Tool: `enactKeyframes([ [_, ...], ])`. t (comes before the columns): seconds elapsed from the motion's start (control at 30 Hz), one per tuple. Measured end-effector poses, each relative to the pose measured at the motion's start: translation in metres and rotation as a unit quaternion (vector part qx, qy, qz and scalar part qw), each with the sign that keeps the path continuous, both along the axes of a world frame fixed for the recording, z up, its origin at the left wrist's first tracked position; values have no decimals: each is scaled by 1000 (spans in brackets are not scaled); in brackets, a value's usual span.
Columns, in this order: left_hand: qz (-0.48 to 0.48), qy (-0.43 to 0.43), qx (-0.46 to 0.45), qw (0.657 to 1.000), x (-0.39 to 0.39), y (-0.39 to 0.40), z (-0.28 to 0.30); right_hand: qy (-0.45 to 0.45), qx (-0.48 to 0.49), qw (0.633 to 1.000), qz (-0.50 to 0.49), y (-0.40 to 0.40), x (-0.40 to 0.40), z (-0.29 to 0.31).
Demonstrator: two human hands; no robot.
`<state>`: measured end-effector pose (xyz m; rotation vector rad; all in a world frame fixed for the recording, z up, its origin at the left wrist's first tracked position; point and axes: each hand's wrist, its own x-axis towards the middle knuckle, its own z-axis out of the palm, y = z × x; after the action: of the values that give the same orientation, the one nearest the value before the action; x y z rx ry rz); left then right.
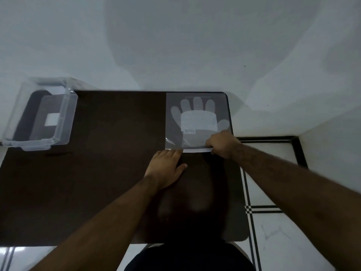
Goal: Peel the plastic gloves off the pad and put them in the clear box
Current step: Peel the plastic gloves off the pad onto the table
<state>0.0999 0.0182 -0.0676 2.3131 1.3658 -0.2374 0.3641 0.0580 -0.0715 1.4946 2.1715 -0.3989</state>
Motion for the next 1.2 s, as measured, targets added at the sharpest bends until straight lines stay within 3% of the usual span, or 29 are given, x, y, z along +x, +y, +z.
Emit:
enactKeyframes([
  [0.2, -2, 7, 0, 1000, 23, 1, -10, 69, -44, 996, -31, 13, 14, 1],
  [0.67, 41, -21, 34, 998, 55, 15, -26, 117, -65, 990, -40, 24, 23, -2],
  [1.2, -127, 121, 91, 980, 52, 57, -23, 60, -62, 996, -28, 20, 20, -8],
])
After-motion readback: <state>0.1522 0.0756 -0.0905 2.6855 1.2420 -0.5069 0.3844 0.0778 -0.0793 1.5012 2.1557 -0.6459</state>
